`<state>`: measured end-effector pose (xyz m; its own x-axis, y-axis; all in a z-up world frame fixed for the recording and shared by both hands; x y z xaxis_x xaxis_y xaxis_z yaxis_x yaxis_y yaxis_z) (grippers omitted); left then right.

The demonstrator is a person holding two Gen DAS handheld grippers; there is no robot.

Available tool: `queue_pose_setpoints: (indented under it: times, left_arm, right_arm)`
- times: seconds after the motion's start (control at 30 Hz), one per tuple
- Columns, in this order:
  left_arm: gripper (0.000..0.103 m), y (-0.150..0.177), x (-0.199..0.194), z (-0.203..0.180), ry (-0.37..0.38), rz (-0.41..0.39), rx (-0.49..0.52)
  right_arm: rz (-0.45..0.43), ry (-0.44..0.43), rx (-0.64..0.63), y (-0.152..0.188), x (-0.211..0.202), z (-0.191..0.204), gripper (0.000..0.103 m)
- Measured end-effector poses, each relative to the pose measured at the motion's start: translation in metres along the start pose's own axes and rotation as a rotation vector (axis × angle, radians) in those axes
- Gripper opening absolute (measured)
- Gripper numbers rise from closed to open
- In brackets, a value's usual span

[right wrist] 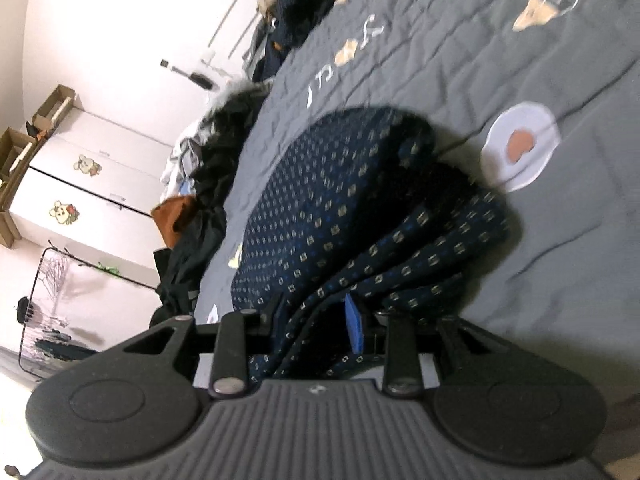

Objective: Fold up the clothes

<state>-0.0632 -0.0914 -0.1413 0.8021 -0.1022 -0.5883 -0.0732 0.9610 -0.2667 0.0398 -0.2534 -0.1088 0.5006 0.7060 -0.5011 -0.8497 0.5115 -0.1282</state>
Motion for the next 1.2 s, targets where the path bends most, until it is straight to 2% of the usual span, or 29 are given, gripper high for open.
queue_pose_setpoints:
  times: [0.17,0.23,0.37,0.47,0.6,0.67,0.8,0.9,0.97,1.03,1.13,1.2]
  left_arm:
    - [0.027,-0.007,0.011,0.001,-0.032,0.0,0.023]
    - [0.028,-0.013,0.005,0.008,-0.041,-0.033,-0.017]
    - [0.028,-0.024,0.0,0.024,-0.081,-0.075,-0.066]
    - [0.028,-0.027,0.004,0.034,-0.137,-0.07,-0.073]
    - [0.027,-0.027,0.012,0.03,-0.086,-0.058,-0.071]
    - [0.024,-0.026,0.014,0.024,-0.064,-0.057,-0.056]
    - [0.021,-0.022,0.019,0.02,-0.051,-0.035,-0.049]
    - [0.024,-0.019,0.024,0.017,-0.048,-0.014,-0.035]
    - [0.024,-0.016,0.027,0.014,-0.051,0.003,-0.009]
    - [0.021,-0.016,0.028,0.01,-0.036,0.006,0.001]
    - [0.008,-0.02,0.019,0.011,-0.004,-0.026,-0.026]
    - [0.008,-0.022,0.014,0.016,-0.019,-0.045,-0.059]
  right_arm:
    - [-0.101,0.034,0.044,-0.023,-0.022,-0.019,0.031]
    - [-0.124,0.039,0.09,-0.033,-0.027,-0.031,0.031]
    - [-0.123,0.019,0.129,-0.036,-0.024,-0.038,0.031]
    - [-0.086,-0.009,0.126,-0.028,-0.011,-0.031,0.032]
    - [-0.059,0.014,0.112,-0.02,0.004,-0.031,0.035]
    - [-0.054,0.04,0.117,-0.018,0.01,-0.036,0.035]
    - [-0.074,0.111,0.129,-0.02,0.018,-0.053,0.035]
    - [-0.106,0.145,0.134,-0.024,0.018,-0.064,0.035]
    - [-0.146,0.17,0.121,-0.028,0.017,-0.068,0.03]
    - [-0.171,0.166,0.112,-0.031,0.016,-0.069,0.014]
    - [-0.221,0.141,0.109,-0.039,0.011,-0.063,0.008]
    - [-0.279,0.115,0.07,-0.046,0.001,-0.052,0.002]
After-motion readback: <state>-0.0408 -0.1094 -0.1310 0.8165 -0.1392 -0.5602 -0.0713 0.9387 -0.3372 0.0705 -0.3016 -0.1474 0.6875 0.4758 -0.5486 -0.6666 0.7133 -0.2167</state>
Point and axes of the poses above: each gripper's, at about its wrist camera, not at the fingertips, and x roughly the way its jaws point, z to its left, y to its underside, the point moved 10 cm from there along x, roughly the way its jaws point, and after that the axes turned 13 degrees about x, right-handed, at the moved point
